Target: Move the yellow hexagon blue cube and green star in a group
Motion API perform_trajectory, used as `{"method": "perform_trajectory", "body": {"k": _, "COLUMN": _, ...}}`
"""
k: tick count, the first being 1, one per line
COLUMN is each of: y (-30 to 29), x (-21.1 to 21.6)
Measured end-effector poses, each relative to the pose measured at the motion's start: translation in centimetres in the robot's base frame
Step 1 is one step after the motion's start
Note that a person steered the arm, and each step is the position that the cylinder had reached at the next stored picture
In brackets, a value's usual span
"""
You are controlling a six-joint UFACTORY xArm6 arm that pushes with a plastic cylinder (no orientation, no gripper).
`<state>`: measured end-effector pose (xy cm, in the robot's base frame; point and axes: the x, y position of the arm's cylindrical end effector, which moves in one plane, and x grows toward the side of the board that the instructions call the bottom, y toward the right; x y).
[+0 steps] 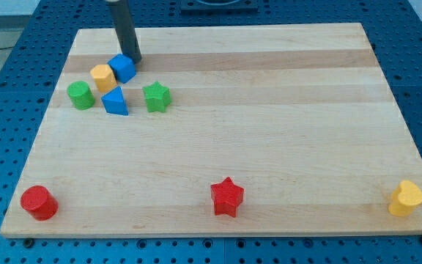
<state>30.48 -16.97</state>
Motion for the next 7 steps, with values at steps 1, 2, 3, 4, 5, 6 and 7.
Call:
{"method": "perform_trajectory", "body": {"k": 1, "y": 0.2, "x": 2.5}}
{"method": "perform_trajectory", "body": {"k": 2, "y": 5.6, "x": 1.9}}
{"method": "perform_trajectory", "body": {"k": 3, "y": 11.6, "x": 5.5}}
{"method": "perform_trajectory", "body": {"k": 4, "y": 9.7, "x": 10.8}}
{"method": "perform_trajectory", "body": {"k": 5, "y": 4.2, "x": 10.3}}
{"method": "perform_trajectory", "body": {"k": 6, "y": 4.8, "x": 11.3}}
{"method": "perform_trajectory", "body": {"k": 7, "y": 13.4, "x": 15.2}}
